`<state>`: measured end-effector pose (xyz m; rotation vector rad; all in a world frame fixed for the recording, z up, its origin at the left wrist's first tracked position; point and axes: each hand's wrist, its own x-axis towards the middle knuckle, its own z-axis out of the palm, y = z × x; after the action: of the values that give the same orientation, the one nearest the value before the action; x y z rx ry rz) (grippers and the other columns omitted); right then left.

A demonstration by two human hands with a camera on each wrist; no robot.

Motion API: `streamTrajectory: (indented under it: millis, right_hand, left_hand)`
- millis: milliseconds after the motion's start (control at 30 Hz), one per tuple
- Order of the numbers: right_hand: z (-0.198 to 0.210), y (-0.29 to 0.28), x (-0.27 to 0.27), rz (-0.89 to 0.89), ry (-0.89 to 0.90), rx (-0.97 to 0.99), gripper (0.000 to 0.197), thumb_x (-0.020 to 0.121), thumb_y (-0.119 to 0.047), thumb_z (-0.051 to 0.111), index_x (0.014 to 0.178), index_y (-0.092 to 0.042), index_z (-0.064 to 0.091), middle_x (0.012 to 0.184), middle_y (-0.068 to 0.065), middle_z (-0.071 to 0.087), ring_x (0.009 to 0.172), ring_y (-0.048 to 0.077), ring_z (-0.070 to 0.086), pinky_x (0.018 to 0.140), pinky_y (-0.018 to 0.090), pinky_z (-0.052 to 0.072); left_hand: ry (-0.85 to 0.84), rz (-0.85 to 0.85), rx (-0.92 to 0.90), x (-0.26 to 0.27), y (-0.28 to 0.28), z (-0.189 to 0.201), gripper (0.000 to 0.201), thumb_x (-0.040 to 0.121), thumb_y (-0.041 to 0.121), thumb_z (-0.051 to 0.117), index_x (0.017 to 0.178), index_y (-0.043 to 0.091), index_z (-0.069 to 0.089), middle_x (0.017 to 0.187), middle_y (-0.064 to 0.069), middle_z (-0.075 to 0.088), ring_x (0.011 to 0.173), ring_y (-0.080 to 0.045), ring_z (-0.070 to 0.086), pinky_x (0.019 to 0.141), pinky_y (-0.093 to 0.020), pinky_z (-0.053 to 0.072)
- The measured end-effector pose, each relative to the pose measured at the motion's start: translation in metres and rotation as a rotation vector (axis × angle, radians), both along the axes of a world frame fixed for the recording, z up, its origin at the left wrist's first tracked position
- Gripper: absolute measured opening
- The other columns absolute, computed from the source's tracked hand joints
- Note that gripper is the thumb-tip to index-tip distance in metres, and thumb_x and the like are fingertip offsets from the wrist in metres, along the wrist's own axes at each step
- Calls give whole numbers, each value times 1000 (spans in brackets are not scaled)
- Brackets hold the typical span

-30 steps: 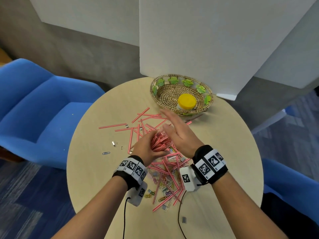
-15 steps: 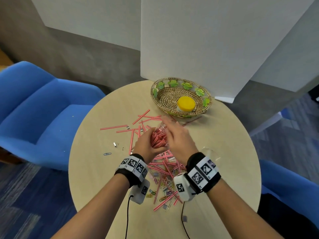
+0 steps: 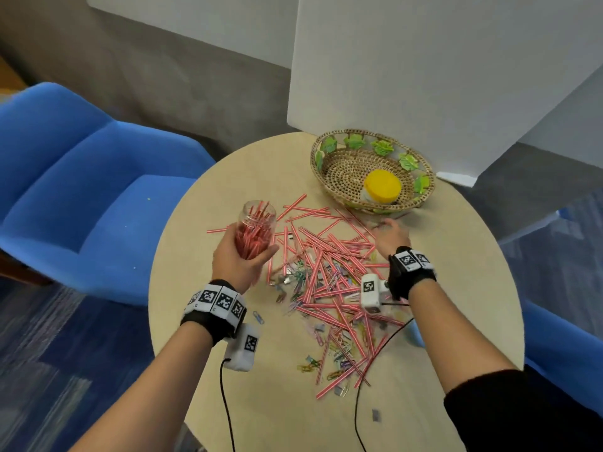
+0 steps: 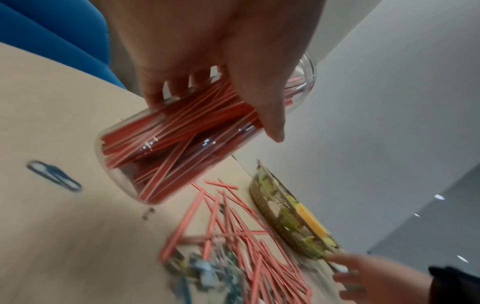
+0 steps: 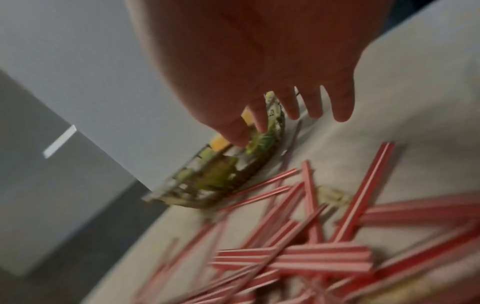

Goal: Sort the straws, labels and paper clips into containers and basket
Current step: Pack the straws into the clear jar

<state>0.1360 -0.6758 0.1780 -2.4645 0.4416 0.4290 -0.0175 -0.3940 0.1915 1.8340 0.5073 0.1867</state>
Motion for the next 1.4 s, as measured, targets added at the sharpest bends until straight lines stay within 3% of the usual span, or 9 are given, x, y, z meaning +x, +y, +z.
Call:
streamTrajectory:
  millis: [100, 233, 467, 633, 800, 900, 967, 1200, 1400]
  right_hand:
    - [-21, -4, 25, 5, 29, -132, 56, 94, -34, 49, 144, -10, 43, 150, 18, 38, 135, 36, 40, 110, 41, 34]
    - [-31, 8, 27, 108, 49, -309, 44, 99, -21, 42, 142, -10, 47, 144, 20, 43, 132, 38, 40, 113, 40, 30]
    - [-39, 53, -8, 259, 50, -369, 33, 98, -14, 45, 122, 0, 62, 126, 17, 60, 119, 34, 53, 89, 34, 44]
    - [-25, 31, 5, 206, 45, -316, 38, 91, -5, 54, 128, -7, 64, 132, 16, 61, 122, 33, 55, 104, 35, 44]
    - [-20, 16, 17, 583, -11, -361, 66, 83, -9, 62, 146, -15, 45, 151, 14, 40, 137, 31, 39, 113, 37, 33]
    - [-27, 30, 0, 767, -4, -313, 66, 86, -41, 67, 143, -15, 47, 136, 10, 48, 124, 28, 47, 106, 37, 40]
    - [-34, 41, -12, 810, -61, -334, 66, 84, -49, 66, 139, -19, 48, 124, 6, 48, 114, 23, 49, 99, 36, 46]
    - [-36, 82, -11, 839, -27, -464, 44, 81, -37, 70, 116, -15, 56, 108, 6, 52, 98, 25, 57, 81, 36, 52]
    - [-36, 91, -5, 860, 30, -502, 41, 89, -25, 64, 124, -10, 48, 109, 12, 63, 93, 31, 62, 70, 34, 48]
  left_hand:
    - [11, 57, 15, 3, 31, -4, 60, 75, 27, 86, 123, 12, 53, 105, 1, 65, 87, -4, 60, 73, -6, 44]
    - [-7, 77, 27, 9, 57, -13, 60, 76, 28, 86, 123, 14, 52, 110, -2, 66, 97, -17, 62, 82, -24, 48]
    - [8, -13, -32, 24, 51, -26, 65, 72, 32, 88, 126, 15, 53, 110, 5, 66, 97, 0, 62, 76, -5, 45]
    - [12, -60, -31, 29, 37, -31, 61, 71, 31, 88, 120, 19, 55, 104, 12, 66, 93, 8, 60, 73, -2, 44]
    - [6, -75, -49, 29, 30, -34, 60, 71, 28, 89, 119, 19, 55, 104, 13, 66, 92, 9, 61, 73, -1, 45]
    - [3, -66, -46, 27, 27, -35, 61, 71, 29, 89, 121, 20, 55, 105, 14, 65, 94, 8, 61, 74, -1, 45]
    - [1, -66, -40, 27, 26, -35, 61, 71, 29, 89, 121, 21, 54, 105, 14, 65, 96, 8, 60, 75, -2, 45]
    - [0, -64, -13, 28, 26, -34, 56, 71, 28, 89, 115, 23, 55, 101, 14, 65, 91, 8, 61, 73, -1, 44]
    - [3, -84, -4, 29, 22, -32, 56, 71, 28, 89, 115, 23, 54, 102, 15, 64, 93, 9, 59, 75, -6, 45]
